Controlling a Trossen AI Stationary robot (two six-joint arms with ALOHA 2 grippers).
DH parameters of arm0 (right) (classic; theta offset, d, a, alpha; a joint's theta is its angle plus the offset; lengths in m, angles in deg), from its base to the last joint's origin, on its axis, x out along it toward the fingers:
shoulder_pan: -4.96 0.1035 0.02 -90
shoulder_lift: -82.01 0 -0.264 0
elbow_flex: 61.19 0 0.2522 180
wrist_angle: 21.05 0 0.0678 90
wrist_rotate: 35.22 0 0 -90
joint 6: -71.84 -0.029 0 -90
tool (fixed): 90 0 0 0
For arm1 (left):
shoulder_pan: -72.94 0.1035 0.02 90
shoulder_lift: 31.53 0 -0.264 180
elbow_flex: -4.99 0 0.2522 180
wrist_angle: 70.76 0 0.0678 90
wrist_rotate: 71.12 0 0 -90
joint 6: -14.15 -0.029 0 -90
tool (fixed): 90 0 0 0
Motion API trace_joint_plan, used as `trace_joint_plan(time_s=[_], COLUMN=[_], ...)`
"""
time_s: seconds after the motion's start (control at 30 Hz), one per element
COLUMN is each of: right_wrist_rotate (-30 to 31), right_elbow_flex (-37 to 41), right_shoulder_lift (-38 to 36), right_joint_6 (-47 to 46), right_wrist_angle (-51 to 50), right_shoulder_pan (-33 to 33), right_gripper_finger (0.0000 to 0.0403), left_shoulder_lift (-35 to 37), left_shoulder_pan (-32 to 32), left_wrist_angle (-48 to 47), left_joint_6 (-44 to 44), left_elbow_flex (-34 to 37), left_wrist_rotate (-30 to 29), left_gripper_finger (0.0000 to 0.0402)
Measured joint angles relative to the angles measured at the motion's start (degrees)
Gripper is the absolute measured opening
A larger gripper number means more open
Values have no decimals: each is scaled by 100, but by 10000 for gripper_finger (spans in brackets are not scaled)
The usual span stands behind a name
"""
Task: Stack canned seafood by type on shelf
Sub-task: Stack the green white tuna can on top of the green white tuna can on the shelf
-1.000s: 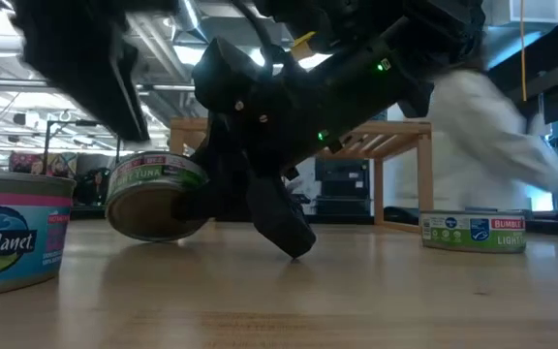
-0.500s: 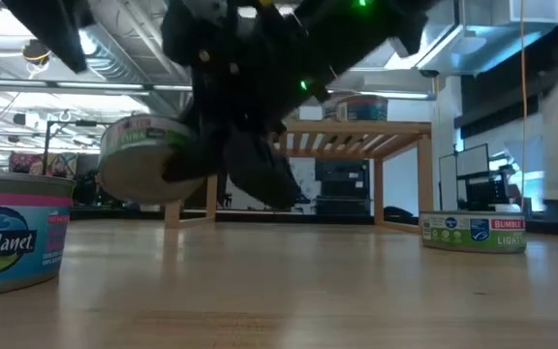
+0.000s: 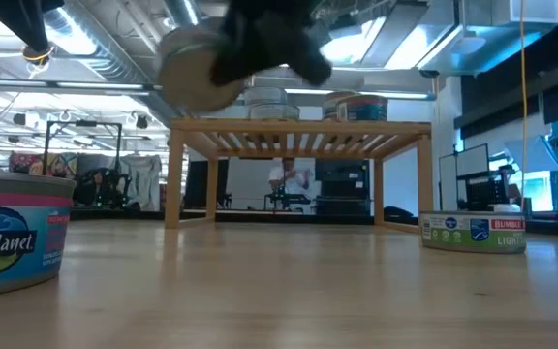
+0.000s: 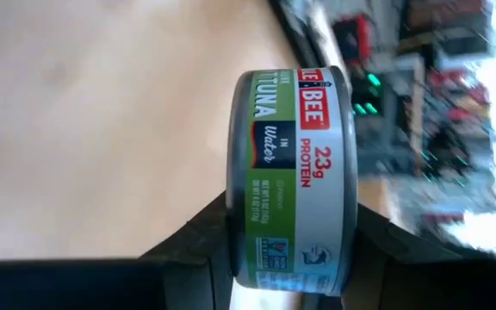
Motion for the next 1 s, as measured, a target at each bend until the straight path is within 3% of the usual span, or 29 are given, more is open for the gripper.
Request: trace_joint_plan(time_s=[0.4,0.6,1.0], right_wrist_rotate=[1690,1601,536], right_elbow_flex=[-4,-4,0], right_shoulder_lift=[-1065,-1100,-1094], right_joint_6=[-509,-447,-331], right_wrist_angle=[-1587,-1719,-1614], right_shoulder_pan=[-386,-1068,-1944], right_gripper_finger=[142,142,143], left_shoulder_lift=[0,0,0], left_shoulder_pan=[-29,-29,-29], left_wrist_angle=[74,410,625], left_joint_6=[285,193,-182], left_elbow_flex=[0,2,7], left_wrist_rotate=[-268,-352,-376], left_gripper_finger=[127,127,127])
